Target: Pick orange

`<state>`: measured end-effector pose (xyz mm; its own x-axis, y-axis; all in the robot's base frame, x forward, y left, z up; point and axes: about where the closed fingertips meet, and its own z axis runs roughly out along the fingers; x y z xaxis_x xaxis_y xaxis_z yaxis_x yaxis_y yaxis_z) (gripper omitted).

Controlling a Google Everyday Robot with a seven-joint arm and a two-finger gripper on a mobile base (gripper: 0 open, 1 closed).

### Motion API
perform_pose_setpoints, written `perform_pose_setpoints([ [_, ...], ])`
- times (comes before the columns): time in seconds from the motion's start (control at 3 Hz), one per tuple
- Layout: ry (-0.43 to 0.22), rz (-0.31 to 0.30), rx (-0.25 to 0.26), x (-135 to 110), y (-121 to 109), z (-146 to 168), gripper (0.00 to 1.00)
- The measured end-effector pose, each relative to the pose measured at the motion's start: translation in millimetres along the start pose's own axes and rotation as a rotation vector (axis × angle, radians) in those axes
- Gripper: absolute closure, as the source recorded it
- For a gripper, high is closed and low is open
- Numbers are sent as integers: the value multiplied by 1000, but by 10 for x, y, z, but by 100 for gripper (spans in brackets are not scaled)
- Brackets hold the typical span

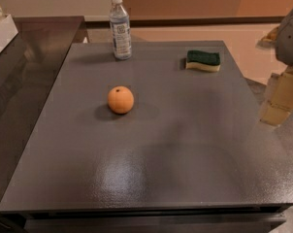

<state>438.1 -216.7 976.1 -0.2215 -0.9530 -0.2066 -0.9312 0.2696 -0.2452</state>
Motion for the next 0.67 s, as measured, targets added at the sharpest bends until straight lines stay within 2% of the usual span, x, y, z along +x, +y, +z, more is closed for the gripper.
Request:
perform_pose_setpoints([
  [0.33,-5,-1,-2,-15,-7,8,0],
  [0.67,-39,-7,-21,-116,-56,85,0],
])
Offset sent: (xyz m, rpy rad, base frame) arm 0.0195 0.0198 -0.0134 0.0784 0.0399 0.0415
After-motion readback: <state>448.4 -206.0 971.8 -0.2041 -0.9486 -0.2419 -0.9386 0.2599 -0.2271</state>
